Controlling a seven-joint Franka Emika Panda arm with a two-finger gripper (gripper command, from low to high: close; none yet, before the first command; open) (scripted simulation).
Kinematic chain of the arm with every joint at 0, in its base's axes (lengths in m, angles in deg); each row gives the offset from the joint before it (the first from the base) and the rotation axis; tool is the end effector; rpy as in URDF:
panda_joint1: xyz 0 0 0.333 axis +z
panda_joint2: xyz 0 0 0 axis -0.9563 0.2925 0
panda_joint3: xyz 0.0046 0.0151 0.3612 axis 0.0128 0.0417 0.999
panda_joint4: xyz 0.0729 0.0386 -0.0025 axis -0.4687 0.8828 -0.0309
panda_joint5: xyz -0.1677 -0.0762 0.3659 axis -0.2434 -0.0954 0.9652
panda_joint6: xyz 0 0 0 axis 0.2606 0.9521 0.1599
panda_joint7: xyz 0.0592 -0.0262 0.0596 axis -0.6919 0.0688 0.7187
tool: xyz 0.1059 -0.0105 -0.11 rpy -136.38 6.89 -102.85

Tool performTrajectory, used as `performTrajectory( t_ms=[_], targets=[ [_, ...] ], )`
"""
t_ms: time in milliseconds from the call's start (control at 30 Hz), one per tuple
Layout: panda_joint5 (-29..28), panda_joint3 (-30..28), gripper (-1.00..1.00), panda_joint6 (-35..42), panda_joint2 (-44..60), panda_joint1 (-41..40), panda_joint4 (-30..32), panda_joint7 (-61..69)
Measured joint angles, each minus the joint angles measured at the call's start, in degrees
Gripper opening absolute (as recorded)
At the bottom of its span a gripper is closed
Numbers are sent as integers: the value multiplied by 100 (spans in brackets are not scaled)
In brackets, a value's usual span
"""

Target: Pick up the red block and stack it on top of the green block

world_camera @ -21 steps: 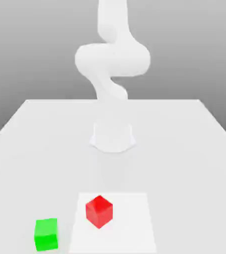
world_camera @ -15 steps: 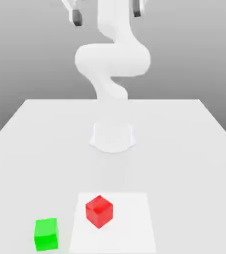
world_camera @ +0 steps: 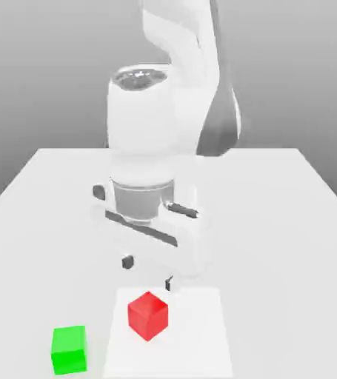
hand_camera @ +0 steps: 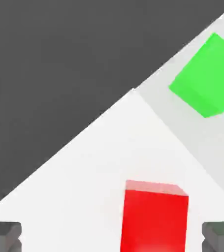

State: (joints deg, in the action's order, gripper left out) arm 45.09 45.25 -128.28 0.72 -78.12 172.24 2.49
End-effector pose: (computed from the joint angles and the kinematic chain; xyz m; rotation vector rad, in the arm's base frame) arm 0.4143 -0.0360 0.1940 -2.2195 2.2062 -0.0134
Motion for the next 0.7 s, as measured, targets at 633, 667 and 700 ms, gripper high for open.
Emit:
performTrajectory(
  t_ms=[633,667,700],
  targets=[
    [-85,-15,-100,-73,109,2,35,-124],
    [-83,-56,-100,47,53,-52,-28,28],
    [-84,-78,-100,151,37,-138,-117,220]
  ],
)
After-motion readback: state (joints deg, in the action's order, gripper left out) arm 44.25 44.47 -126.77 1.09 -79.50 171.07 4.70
